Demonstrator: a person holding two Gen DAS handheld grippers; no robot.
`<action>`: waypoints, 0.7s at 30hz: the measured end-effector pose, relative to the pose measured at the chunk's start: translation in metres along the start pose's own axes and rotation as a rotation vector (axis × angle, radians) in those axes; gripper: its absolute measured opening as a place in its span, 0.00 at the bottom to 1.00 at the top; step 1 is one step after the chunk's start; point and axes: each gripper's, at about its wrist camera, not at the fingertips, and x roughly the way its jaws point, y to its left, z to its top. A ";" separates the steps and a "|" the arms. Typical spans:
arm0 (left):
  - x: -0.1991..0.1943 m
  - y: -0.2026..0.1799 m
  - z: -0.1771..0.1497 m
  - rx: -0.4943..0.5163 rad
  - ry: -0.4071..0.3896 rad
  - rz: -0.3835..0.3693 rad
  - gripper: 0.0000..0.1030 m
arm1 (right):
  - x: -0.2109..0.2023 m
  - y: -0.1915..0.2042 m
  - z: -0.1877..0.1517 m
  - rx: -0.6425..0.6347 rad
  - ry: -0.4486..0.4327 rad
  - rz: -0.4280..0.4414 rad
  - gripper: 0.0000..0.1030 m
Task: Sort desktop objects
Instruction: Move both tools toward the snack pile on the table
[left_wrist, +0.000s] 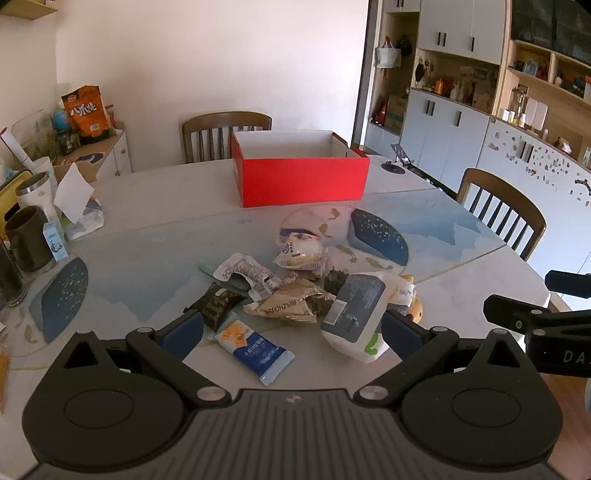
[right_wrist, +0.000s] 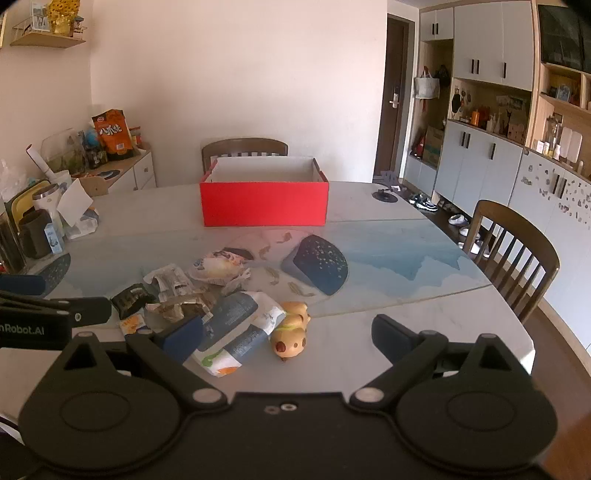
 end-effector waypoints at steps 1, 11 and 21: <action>0.000 0.001 0.000 -0.002 -0.003 -0.008 1.00 | 0.001 0.001 0.000 0.001 0.000 -0.003 0.95; 0.002 0.011 0.003 0.012 -0.012 -0.045 1.00 | 0.004 0.009 0.003 0.007 -0.004 -0.022 0.92; 0.016 0.021 -0.002 0.033 0.013 -0.041 1.00 | 0.016 0.017 0.006 0.009 0.000 -0.039 0.88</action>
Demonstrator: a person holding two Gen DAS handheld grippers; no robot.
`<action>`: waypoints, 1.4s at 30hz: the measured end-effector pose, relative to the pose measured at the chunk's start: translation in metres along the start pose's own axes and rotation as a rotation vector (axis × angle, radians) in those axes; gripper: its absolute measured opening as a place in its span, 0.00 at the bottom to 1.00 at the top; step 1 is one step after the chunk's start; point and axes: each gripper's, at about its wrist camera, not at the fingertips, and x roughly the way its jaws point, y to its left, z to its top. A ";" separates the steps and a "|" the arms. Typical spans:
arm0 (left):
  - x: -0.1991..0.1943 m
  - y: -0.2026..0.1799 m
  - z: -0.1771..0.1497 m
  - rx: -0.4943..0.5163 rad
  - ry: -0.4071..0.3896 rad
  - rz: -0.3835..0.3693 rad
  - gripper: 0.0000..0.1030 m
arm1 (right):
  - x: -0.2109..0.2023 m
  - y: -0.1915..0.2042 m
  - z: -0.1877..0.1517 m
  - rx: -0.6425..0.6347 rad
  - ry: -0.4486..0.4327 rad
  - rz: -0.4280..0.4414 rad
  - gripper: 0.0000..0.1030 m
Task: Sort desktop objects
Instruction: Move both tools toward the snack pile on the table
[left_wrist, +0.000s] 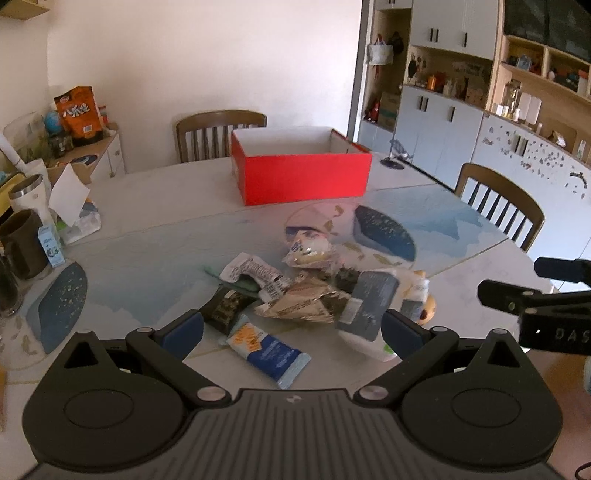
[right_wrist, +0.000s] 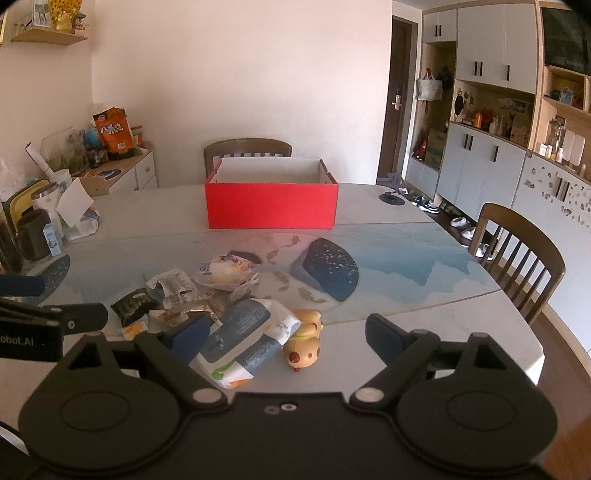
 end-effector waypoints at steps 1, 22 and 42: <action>0.003 0.001 -0.001 -0.001 0.007 0.003 1.00 | 0.003 0.001 0.000 -0.004 0.003 -0.001 0.87; 0.092 0.000 -0.017 0.002 0.123 0.102 1.00 | 0.078 -0.015 -0.007 -0.062 0.096 0.016 0.65; 0.142 0.003 -0.023 -0.053 0.240 0.112 0.90 | 0.121 -0.022 -0.014 -0.035 0.179 0.048 0.54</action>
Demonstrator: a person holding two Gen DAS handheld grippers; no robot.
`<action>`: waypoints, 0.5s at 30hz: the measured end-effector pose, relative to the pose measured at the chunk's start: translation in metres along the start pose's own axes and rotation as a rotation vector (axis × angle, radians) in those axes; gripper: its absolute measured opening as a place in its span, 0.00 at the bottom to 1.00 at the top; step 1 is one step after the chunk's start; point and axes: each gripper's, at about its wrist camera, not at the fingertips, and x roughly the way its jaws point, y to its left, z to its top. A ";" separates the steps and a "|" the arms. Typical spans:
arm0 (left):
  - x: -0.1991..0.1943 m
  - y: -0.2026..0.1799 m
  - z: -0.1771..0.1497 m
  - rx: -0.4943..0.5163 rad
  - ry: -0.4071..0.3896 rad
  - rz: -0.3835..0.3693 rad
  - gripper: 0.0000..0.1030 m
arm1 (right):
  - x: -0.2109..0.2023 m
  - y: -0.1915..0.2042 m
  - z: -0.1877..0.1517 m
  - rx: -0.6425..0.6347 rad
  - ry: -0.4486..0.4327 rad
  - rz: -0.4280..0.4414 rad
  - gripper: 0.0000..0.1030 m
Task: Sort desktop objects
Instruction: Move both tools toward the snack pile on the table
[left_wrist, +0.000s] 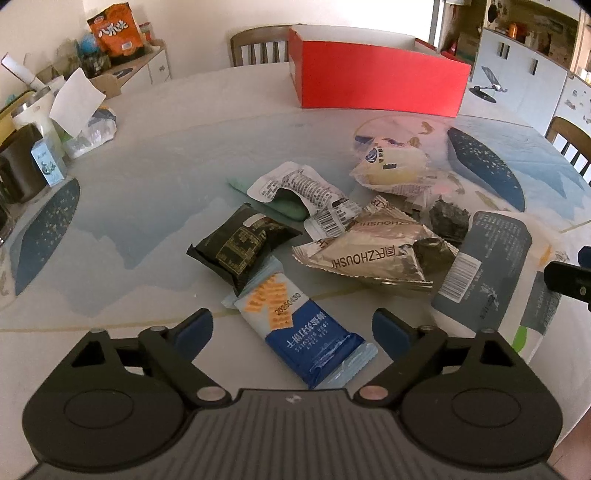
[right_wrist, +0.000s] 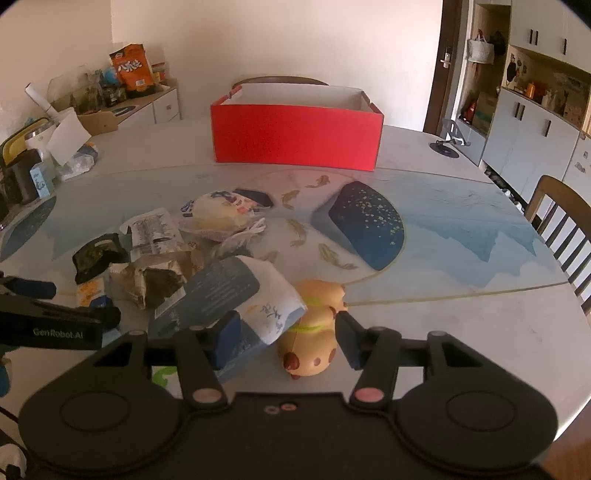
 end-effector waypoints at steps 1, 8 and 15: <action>0.001 0.000 0.000 0.000 0.004 -0.003 0.89 | 0.001 -0.001 0.001 0.004 0.002 0.005 0.55; 0.008 0.006 -0.001 -0.026 0.032 -0.031 0.79 | 0.010 0.005 0.001 0.013 0.038 0.038 0.53; 0.011 0.009 0.000 -0.033 0.051 -0.062 0.66 | 0.013 0.007 0.001 0.023 0.058 0.039 0.36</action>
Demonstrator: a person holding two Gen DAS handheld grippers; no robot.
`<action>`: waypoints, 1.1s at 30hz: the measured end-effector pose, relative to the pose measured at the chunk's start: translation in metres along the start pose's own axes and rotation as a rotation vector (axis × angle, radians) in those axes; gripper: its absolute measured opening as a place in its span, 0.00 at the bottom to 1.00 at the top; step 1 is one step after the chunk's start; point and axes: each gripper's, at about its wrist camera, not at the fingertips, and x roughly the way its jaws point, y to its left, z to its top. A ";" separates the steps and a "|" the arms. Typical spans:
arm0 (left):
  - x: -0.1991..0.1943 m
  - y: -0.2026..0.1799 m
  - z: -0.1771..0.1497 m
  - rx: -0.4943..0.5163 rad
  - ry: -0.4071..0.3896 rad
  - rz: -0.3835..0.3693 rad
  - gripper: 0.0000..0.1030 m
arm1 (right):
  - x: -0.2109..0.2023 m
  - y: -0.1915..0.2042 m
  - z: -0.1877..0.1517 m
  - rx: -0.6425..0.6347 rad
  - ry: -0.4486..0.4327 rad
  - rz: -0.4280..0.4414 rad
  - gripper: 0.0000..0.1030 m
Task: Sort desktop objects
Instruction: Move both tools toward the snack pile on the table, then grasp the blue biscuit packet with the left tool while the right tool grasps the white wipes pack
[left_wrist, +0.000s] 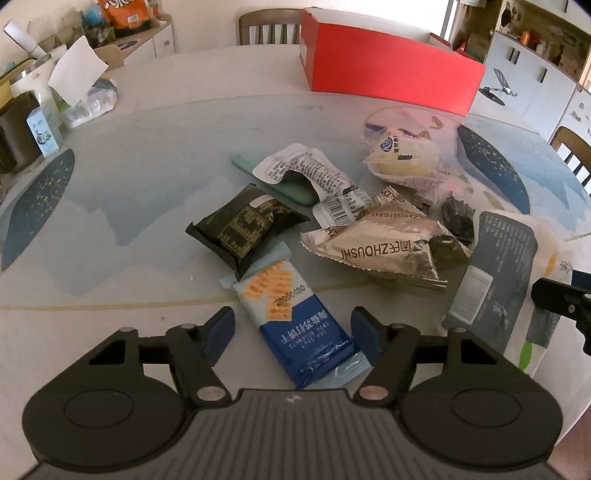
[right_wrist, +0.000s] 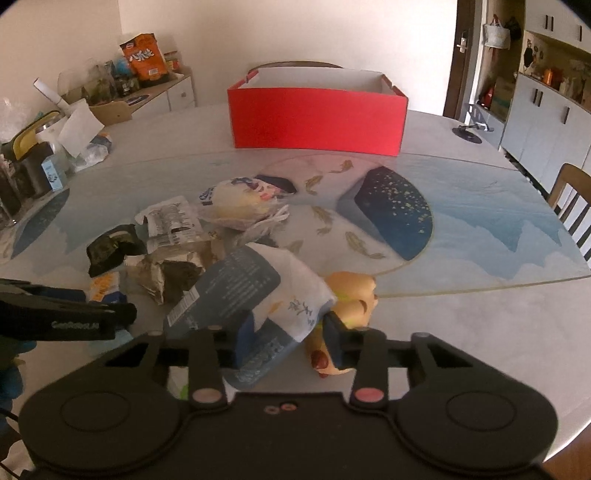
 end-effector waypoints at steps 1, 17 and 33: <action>0.000 0.000 0.000 0.002 -0.002 -0.003 0.63 | 0.000 0.000 0.000 0.002 0.001 0.005 0.33; -0.003 -0.002 0.002 0.038 -0.019 -0.077 0.36 | -0.009 -0.008 0.004 0.049 -0.041 -0.015 0.11; -0.026 0.000 0.009 0.066 -0.062 -0.169 0.32 | -0.029 -0.012 0.021 0.107 -0.121 -0.066 0.08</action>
